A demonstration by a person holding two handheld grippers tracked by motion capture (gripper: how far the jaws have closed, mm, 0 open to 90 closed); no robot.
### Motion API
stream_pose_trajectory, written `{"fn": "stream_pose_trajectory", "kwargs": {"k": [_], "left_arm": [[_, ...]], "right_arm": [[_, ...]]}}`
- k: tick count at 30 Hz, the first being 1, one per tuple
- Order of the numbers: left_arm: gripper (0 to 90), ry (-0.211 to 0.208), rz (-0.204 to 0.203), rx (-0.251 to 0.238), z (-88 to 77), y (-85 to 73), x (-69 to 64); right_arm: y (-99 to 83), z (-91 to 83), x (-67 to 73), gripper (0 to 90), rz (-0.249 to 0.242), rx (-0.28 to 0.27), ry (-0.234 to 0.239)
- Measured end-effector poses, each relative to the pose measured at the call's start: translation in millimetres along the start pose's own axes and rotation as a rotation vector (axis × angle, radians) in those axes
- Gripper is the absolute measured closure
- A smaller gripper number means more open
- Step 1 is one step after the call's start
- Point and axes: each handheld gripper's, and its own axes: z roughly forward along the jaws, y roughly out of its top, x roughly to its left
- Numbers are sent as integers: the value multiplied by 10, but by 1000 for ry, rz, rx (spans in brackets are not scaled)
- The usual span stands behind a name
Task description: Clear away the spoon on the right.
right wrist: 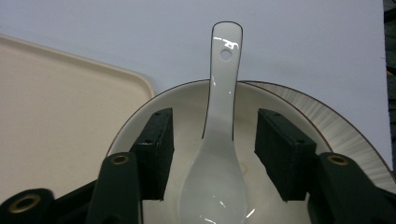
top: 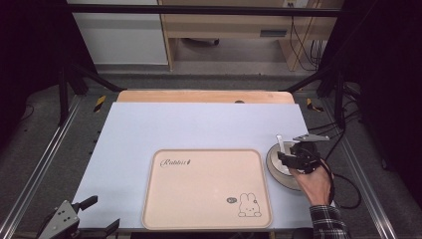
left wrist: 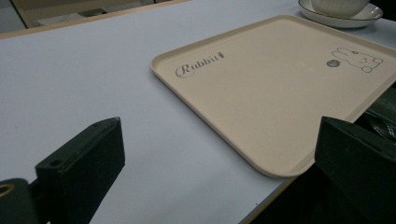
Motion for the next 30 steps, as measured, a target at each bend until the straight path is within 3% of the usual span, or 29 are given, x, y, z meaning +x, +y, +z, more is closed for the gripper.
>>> {"fn": "stream_pose_trajectory", "kwargs": {"k": [9,21,26,30], "left_arm": [[13,-1,2,1,1,0,-2],[13,0,6,4,2,1,-5],[14,1,5,3,2,1,-4],[14,1,4,3,2,1,-3]], "right_arm": [[43,110,-33,586,27,-2,6],[58,231,18,723,20,38,-36],[72,194,42,738,16,31,-51],[109,116,33,740,32,18,-30]]}}
